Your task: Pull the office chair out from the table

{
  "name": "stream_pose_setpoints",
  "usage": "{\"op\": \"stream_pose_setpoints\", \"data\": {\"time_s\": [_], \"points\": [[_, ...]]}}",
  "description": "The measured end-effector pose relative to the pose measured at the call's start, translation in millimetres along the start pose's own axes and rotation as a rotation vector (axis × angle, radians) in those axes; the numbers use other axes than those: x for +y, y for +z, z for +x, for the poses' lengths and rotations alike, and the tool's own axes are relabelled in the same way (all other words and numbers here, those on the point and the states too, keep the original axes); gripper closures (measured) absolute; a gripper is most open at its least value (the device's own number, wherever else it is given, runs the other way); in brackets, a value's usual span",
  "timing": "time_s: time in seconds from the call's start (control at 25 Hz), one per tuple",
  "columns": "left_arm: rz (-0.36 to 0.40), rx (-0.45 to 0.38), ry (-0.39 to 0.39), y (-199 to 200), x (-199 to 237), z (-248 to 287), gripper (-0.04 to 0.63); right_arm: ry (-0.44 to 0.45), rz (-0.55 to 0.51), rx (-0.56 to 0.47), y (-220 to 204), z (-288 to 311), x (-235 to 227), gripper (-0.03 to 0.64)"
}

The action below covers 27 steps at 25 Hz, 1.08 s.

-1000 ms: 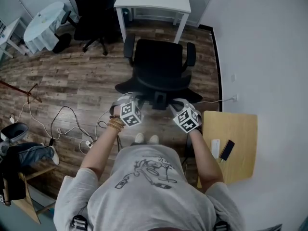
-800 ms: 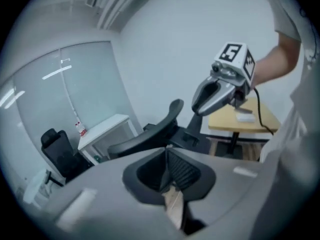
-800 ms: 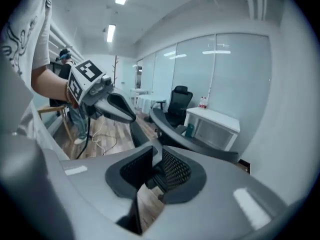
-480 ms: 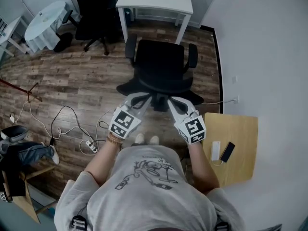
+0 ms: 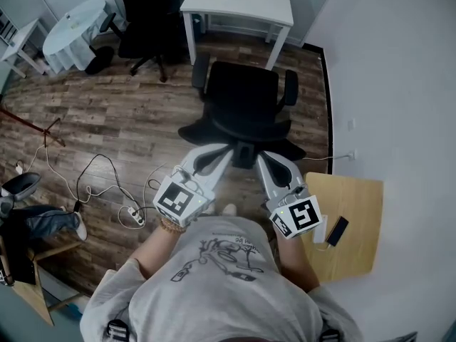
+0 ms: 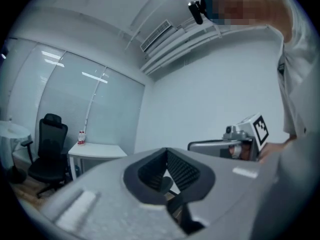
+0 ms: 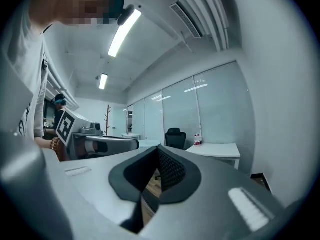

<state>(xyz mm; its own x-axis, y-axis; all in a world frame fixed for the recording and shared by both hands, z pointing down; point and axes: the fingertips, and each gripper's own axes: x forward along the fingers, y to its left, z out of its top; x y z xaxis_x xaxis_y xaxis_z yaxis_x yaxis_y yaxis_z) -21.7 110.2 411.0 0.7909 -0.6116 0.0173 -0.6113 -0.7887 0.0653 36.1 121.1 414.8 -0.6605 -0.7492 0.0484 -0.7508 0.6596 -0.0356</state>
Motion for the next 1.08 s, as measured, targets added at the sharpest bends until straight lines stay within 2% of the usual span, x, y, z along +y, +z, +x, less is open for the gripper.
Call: {"op": "stream_pose_setpoints", "data": {"time_s": [0.24,1.08], "points": [[-0.027,-0.031,-0.005,17.5,-9.8,-5.6,0.592,0.004,0.020,-0.016,6.0,-1.7,5.0,0.611],[-0.050,-0.021,-0.017,12.7,2.6,9.2,0.592,0.007,0.005,-0.027,16.9,18.8,-4.8,0.611]]}}
